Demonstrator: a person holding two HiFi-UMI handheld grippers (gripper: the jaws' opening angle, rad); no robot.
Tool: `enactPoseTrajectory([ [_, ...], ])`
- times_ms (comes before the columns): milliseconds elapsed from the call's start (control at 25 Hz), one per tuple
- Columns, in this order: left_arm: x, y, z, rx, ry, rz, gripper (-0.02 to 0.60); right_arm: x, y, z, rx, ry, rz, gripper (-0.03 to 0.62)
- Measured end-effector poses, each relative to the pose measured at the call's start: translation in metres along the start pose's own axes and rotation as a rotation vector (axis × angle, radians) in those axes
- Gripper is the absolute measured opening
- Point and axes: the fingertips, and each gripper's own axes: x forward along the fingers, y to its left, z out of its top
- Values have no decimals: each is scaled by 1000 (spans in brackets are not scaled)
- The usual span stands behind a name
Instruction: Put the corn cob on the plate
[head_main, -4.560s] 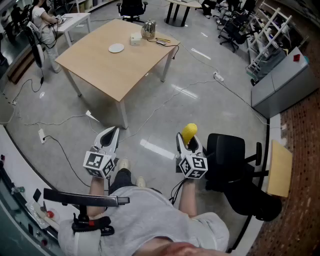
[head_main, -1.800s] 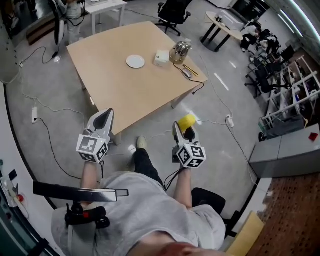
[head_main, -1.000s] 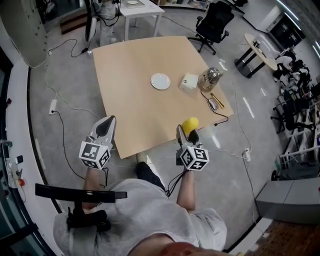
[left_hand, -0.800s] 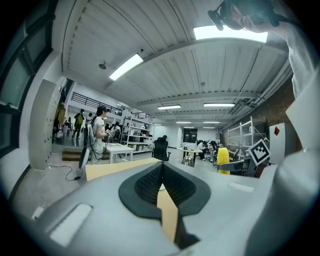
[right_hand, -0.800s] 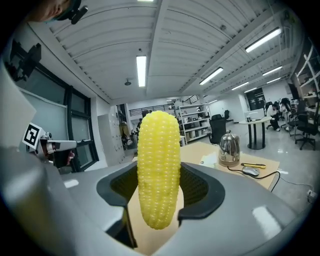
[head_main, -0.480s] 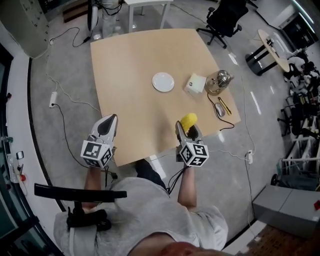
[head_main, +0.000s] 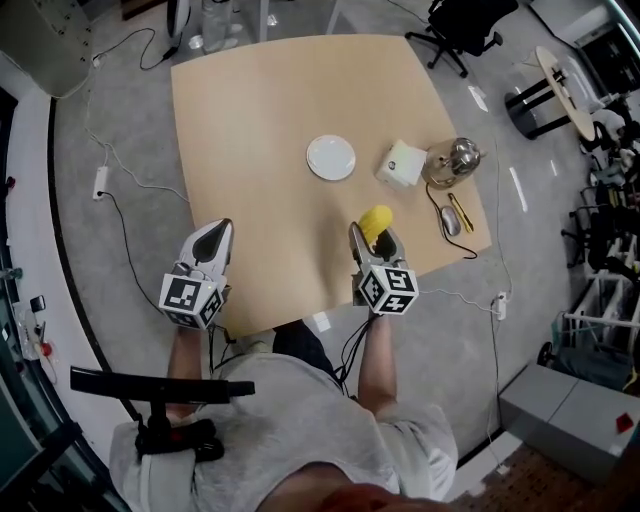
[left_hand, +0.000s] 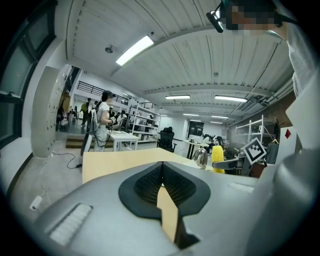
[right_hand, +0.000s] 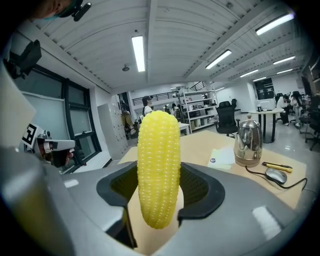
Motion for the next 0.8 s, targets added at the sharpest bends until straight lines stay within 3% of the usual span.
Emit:
enactPoseTrajectory([
  [800,71,18,-52,-21,71,6,20,130,-49,-30,-33,118,65,253],
])
